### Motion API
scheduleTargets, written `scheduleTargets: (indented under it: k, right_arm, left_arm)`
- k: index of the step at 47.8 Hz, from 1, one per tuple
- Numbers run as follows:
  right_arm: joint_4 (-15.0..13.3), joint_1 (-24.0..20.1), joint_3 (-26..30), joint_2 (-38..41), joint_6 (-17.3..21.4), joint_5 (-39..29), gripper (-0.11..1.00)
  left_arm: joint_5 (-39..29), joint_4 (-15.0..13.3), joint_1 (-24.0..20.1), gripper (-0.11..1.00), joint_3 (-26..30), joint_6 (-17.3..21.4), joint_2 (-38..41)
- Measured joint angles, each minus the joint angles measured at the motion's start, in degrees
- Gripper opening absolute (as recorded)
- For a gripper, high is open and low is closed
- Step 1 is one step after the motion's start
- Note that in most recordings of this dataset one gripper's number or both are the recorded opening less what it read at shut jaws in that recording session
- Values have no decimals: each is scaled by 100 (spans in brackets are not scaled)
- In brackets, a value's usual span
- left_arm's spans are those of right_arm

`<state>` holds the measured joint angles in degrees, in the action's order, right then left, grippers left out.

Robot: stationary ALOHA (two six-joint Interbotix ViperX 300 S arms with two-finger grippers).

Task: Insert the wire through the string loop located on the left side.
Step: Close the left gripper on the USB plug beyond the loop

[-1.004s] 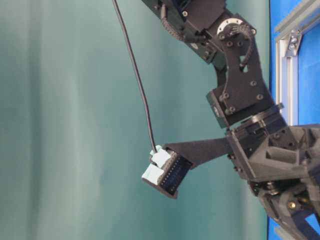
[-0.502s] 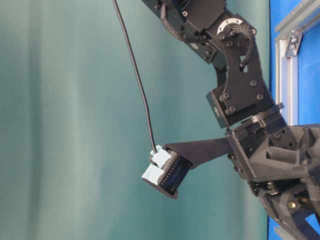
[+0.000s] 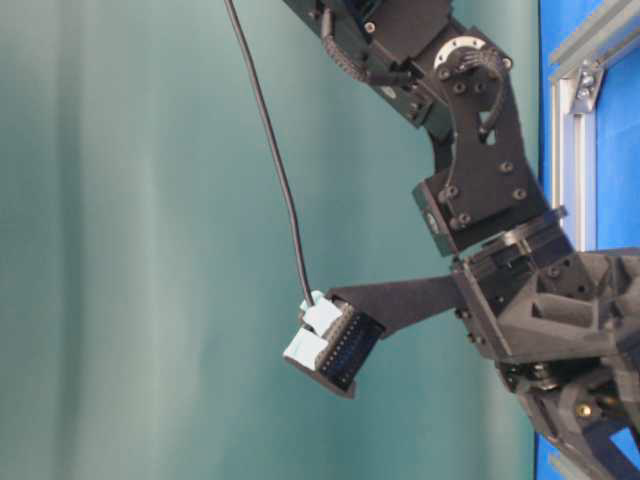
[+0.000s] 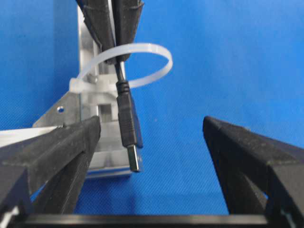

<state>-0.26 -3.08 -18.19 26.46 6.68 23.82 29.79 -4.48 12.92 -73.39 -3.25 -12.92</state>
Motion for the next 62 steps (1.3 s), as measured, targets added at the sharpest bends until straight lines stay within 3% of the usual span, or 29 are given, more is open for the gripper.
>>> scheduleTargets:
  k: [47,51,60,62]
  right_arm:
    - [0,0,0,0,0,0,-10]
    - [0,0,0,0,0,0,-10]
    - [0,0,0,0,0,0,-10]
    - [-9,-9,0,0,0,0,-10]
  left_arm:
    - [-18,0,-35,89,9,9,0]
    - [-9,0,-97,73,26,9,9]
    - [-9,-9,-141,15,79,0,9]
    - [-18,-18,-158,9,79,0,9]
